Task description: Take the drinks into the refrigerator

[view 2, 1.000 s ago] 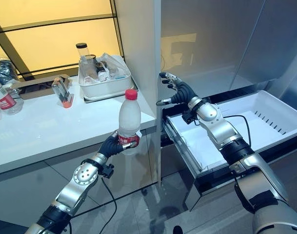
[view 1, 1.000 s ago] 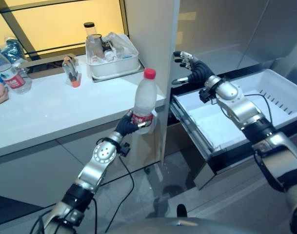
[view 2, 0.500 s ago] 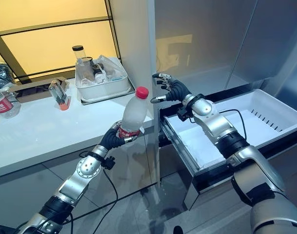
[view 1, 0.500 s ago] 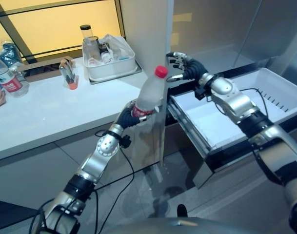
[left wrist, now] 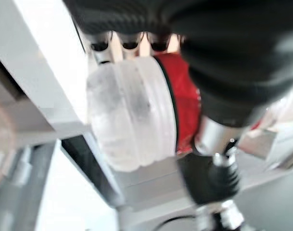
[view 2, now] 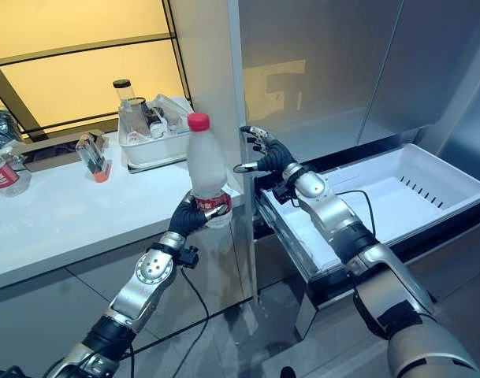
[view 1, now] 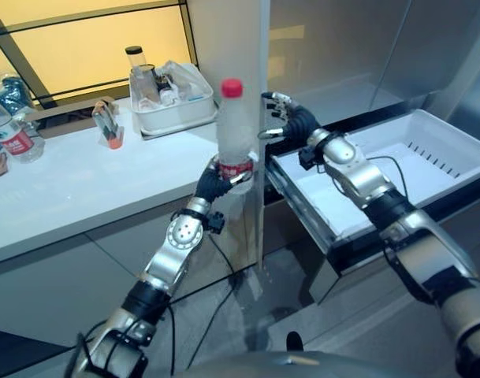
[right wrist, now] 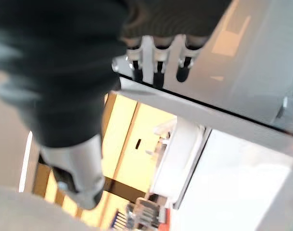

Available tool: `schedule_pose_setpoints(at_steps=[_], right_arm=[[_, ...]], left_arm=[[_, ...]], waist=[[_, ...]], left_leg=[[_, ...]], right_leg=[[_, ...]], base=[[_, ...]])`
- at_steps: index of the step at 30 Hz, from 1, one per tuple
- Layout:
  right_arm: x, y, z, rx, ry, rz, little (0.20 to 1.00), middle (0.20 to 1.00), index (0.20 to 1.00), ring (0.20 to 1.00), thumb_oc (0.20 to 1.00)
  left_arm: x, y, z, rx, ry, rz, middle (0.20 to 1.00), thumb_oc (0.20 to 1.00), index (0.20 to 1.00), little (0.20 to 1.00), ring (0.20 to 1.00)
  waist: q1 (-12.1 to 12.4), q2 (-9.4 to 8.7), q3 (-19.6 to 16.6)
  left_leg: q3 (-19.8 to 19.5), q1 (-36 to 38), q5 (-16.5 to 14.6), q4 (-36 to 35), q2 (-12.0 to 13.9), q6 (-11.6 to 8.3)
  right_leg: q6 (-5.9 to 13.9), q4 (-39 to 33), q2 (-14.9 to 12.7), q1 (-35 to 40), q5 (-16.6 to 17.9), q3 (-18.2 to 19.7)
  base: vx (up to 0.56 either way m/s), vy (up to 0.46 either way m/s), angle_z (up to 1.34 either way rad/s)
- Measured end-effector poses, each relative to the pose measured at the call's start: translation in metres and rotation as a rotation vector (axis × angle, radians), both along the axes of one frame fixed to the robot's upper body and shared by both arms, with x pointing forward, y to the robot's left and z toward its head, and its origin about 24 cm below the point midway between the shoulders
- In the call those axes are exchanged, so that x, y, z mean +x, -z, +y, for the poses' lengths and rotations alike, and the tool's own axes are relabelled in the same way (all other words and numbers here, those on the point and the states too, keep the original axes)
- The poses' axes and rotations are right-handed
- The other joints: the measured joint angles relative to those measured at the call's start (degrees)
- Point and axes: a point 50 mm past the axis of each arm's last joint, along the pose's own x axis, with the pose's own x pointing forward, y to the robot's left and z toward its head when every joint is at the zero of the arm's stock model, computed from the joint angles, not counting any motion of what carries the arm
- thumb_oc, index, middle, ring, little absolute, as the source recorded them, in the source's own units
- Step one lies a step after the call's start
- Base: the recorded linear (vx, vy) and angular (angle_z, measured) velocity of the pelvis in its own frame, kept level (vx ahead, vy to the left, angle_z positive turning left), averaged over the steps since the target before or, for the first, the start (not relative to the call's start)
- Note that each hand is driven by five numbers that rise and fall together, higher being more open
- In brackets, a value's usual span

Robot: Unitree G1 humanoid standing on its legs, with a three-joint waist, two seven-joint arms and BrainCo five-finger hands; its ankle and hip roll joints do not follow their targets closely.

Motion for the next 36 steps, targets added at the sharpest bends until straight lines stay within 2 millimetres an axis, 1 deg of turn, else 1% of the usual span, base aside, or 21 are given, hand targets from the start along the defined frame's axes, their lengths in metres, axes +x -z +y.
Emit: schedule_pose_setpoints(at_steps=[5, 10, 12, 13, 14, 15, 16, 17, 18, 19, 21, 25, 29, 32, 34, 36], right_arm=[[-0.005, 0.011, -0.004, 0.045, 0.015, 0.024, 1.000, 1.000, 1.000, 1.000, 1.000], [-0.015, 0.024, -0.009, 0.068, 0.018, 0.047, 1.000, 1.000, 1.000, 1.000, 1.000], [-0.026, 0.035, -0.008, 0.070, -0.012, 0.061, 1.000, 1.000, 1.000, 1.000, 1.000], [-0.036, 0.040, -0.005, 0.087, -0.040, 0.063, 1.000, 1.000, 1.000, 1.000, 1.000], [-0.040, 0.042, -0.003, 0.091, -0.052, 0.065, 1.000, 1.000, 1.000, 1.000, 1.000], [-0.051, 0.046, -0.003, 0.112, -0.065, 0.059, 1.000, 1.000, 1.000, 1.000, 1.000], [-0.054, 0.047, -0.004, 0.120, -0.067, 0.058, 1.000, 1.000, 1.000, 1.000, 1.000], [-0.061, 0.050, -0.009, 0.141, -0.054, 0.056, 1.000, 1.000, 1.000, 1.000, 1.000], [-0.062, 0.051, -0.011, 0.139, -0.050, 0.057, 1.000, 1.000, 1.000, 1.000, 1.000], [-0.065, 0.052, -0.021, 0.154, -0.014, 0.051, 1.000, 1.000, 1.000, 1.000, 1.000], [-0.068, 0.052, -0.033, 0.179, 0.032, 0.042, 1.000, 1.000, 1.000, 1.000, 1.000], [-0.068, 0.045, -0.044, 0.183, 0.071, 0.011, 1.000, 1.000, 1.000, 1.000, 1.000], [-0.070, 0.038, -0.047, 0.184, 0.074, -0.023, 1.000, 1.000, 1.000, 1.000, 1.000], [-0.068, 0.039, -0.047, 0.181, 0.084, -0.023, 1.000, 1.000, 1.000, 1.000, 1.000], [-0.065, 0.036, -0.046, 0.164, 0.086, -0.035, 1.000, 1.000, 1.000, 1.000, 1.000], [-0.053, 0.031, -0.042, 0.145, 0.092, -0.039, 1.000, 1.000, 1.000, 1.000, 1.000]], left_arm=[[0.002, -0.004, -0.001, -0.050, -0.001, 0.002, 0.200, 0.200, 0.200, 0.200, 0.200], [0.003, -0.005, 0.003, -0.064, -0.017, 0.002, 0.200, 0.200, 0.200, 0.200, 0.200], [0.003, -0.005, 0.004, -0.064, -0.016, 0.002, 0.200, 0.200, 0.200, 0.200, 0.200], [0.003, -0.004, 0.006, -0.065, -0.020, 0.005, 0.200, 0.200, 0.200, 0.200, 0.200], [0.003, -0.003, 0.008, -0.068, -0.030, 0.008, 0.200, 0.200, 0.200, 0.200, 0.200], [0.002, -0.002, 0.012, -0.078, -0.048, 0.013, 0.200, 0.200, 0.200, 0.200, 0.200], [0.002, -0.001, 0.015, -0.079, -0.059, 0.016, 0.200, 0.200, 0.200, 0.200, 0.200], [0.001, 0.001, 0.021, -0.083, -0.083, 0.021, 0.200, 0.200, 0.200, 0.200, 0.200], [0.001, 0.002, 0.025, -0.084, -0.096, 0.024, 0.200, 0.200, 0.200, 0.200, 0.200], [0.001, 0.002, 0.028, -0.086, -0.110, 0.024, 0.200, 0.200, 0.200, 0.200, 0.200], [0.001, 0.002, 0.033, -0.084, -0.125, 0.024, 0.200, 0.200, 0.200, 0.200, 0.200], [0.000, 0.003, 0.035, -0.085, -0.132, 0.027, 0.200, 0.200, 0.200, 0.200, 0.200], [0.000, 0.003, 0.034, -0.082, -0.120, 0.028, 0.200, 0.200, 0.200, 0.200, 0.200], [0.000, 0.003, 0.033, -0.080, -0.105, 0.030, 0.200, 0.200, 0.200, 0.200, 0.200], [0.000, 0.004, 0.031, -0.080, -0.095, 0.032, 0.200, 0.200, 0.200, 0.200, 0.200], [-0.002, 0.006, 0.024, -0.079, -0.059, 0.043, 0.200, 0.200, 0.200, 0.200, 0.200]], waist=[[0.06, 0.59, -0.47], [0.05, 0.62, -0.49], [0.15, 0.62, -0.49], [0.21, 0.62, -0.48], [0.12, 0.63, -0.48], [0.23, 0.63, -0.47], [0.12, 0.63, -0.47], [0.23, 0.63, -0.47], [-0.01, 0.62, -0.47], [0.18, 0.59, -0.45], [0.16, 0.62, -0.43], [0.07, 0.60, -0.41], [0.02, 0.58, -0.39], [0.14, 0.59, -0.37], [0.14, 0.58, -0.37], [0.20, 0.59, -0.36]], left_leg=[[-0.60, -0.01, 0.01, 0.01, 0.06, -0.01], [-0.75, 0.04, 0.01, 0.04, 0.20, -0.01], [-0.80, -0.02, 0.09, 0.10, 0.22, -0.09], [-0.80, -0.05, 0.09, 0.11, 0.30, -0.09], [-0.80, -0.05, 0.08, 0.09, 0.28, -0.08], [-0.83, -0.05, 0.08, 0.02, 0.27, -0.07], [-0.83, -0.01, 0.09, 0.01, 0.27, -0.07], [-0.87, -0.15, 0.08, -0.08, 0.28, -0.04], [-0.87, -0.19, 0.03, -0.16, 0.25, 0.11], [-0.92, -0.04, -0.03, -0.26, 0.25, 0.33], [-0.99, -0.06, 0.15, -0.29, 0.23, 0.08], [-0.98, 0.01, 0.17, -0.51, 0.19, 0.05], [-0.95, 0.05, 0.16, -0.61, 0.21, 0.06], [-0.94, 0.04, 0.16, -0.61, 0.22, 0.06], [-0.92, 0.06, 0.16, -0.61, 0.21, 0.06], [-0.86, 0.13, 0.16, -0.55, 0.20, 0.07]], right_leg=[[-0.02, 0.00, -0.03, 0.29, -0.06, -0.59], [-0.11, 0.00, 0.03, 0.47, -0.13, -0.84], [-0.13, 0.01, 0.04, 0.56, -0.14, -1.03], [-0.14, 0.00, -0.04, 0.56, -0.16, -1.08], [-0.14, 0.00, -0.04, 0.56, -0.18, -1.10], [-0.12, 0.00, -0.07, 0.58, -0.35, -1.15], [-0.08, 0.00, -0.06, 0.65, -0.39, -1.18], [0.06, -0.01, -0.14, 0.71, -0.58, -1.23], [0.24, 0.00, -0.14, 0.70, -0.78, -1.26], [0.24, 0.00, -0.14, 0.70, -0.79, -1.35], [0.24, -0.01, -0.14, 0.68, -0.80, -1.53], [0.20, -0.01, -0.05, 0.62, -0.78, -1.53], [0.22, -0.01, -0.04, 0.60, -0.80, -1.53], [0.24, -0.01, -0.04, 0.60, -0.81, -1.56], [0.41, -0.02, -0.04, 0.62, -0.94, -1.55], [0.45, -0.02, -0.03, 0.71, -0.99, -1.49]], base=[[-0.01, 0.002, 0.06], [-0.02, -0.001, 0.02], [-0.02, 0.002, 0.04], [0.00, 0.003, 0.04], [0.00, 0.000, 0.00], [0.00, 0.000, 0.00], [0.00, 0.000, 0.00], [0.00, 0.005, 0.03], [-0.01, 0.006, 0.03], [0.00, 0.003, 0.05], [0.00, 0.002, 0.04], [0.00, 0.000, 0.00], [0.00, 0.000, 0.00], [0.00, 0.000, 0.00], [0.00, 0.000, 0.00], [0.00, 0.000, 0.00]])
